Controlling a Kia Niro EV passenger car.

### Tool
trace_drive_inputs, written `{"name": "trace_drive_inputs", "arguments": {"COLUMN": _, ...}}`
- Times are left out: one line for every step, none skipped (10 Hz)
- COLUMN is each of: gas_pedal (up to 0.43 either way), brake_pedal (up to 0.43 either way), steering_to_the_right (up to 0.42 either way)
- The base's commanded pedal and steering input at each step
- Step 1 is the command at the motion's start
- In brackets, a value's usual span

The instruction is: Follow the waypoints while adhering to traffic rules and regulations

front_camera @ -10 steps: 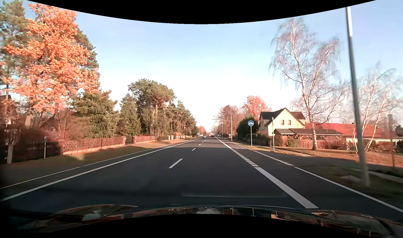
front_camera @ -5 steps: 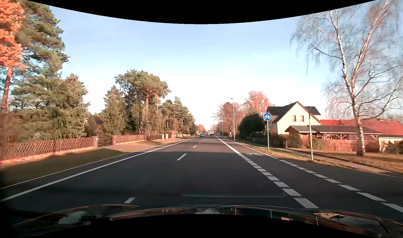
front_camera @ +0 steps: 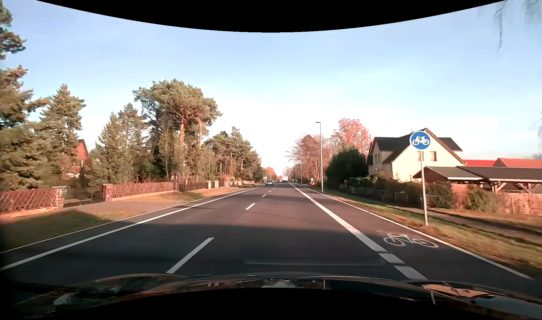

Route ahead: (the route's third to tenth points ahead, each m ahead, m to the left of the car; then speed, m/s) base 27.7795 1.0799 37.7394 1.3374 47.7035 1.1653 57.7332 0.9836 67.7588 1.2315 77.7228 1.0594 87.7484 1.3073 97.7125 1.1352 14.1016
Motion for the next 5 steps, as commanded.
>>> {"name": "trace_drive_inputs", "arguments": {"gas_pedal": 0.11, "brake_pedal": 0.0, "steering_to_the_right": -0.002}}
{"name": "trace_drive_inputs", "arguments": {"gas_pedal": 0.11, "brake_pedal": 0.0, "steering_to_the_right": -0.001}}
{"name": "trace_drive_inputs", "arguments": {"gas_pedal": 0.11, "brake_pedal": 0.0, "steering_to_the_right": -0.001}}
{"name": "trace_drive_inputs", "arguments": {"gas_pedal": 0.11, "brake_pedal": 0.0, "steering_to_the_right": -0.001}}
{"name": "trace_drive_inputs", "arguments": {"gas_pedal": 0.11, "brake_pedal": 0.0, "steering_to_the_right": -0.001}}
